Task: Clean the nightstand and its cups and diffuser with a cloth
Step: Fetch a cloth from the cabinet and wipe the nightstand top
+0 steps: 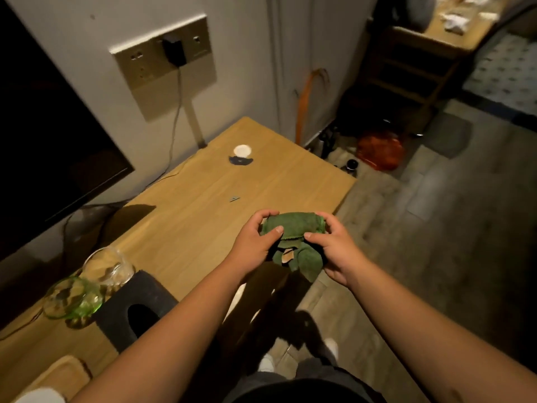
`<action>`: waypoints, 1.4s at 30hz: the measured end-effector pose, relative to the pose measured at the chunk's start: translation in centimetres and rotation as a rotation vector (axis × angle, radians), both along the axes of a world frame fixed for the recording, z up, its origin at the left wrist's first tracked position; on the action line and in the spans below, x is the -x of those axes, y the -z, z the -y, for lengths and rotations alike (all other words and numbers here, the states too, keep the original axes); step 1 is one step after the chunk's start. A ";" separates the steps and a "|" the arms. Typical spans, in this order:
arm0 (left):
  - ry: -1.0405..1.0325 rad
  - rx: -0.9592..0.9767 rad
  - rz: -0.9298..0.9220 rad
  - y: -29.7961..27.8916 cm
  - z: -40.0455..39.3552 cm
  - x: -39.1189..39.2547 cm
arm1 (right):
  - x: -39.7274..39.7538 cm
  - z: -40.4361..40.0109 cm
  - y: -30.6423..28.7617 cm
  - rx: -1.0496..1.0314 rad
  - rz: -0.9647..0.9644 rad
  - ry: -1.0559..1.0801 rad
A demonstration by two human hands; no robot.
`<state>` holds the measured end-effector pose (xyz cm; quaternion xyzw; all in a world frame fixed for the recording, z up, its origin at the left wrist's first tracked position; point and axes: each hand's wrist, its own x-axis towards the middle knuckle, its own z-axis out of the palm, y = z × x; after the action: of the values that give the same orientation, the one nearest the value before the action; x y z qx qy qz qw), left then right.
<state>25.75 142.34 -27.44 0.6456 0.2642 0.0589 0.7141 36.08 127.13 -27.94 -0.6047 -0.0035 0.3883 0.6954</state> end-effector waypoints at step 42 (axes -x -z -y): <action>1.770 -0.054 0.087 -2.5 86.9 9.7 | 37.4 79.9 -2.6 0.298 -0.017 1.703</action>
<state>16.03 55.46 -24.92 0.6272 -0.3609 -0.4842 0.4919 -1.34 47.27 -25.34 -0.4833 0.5071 -0.2642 0.6630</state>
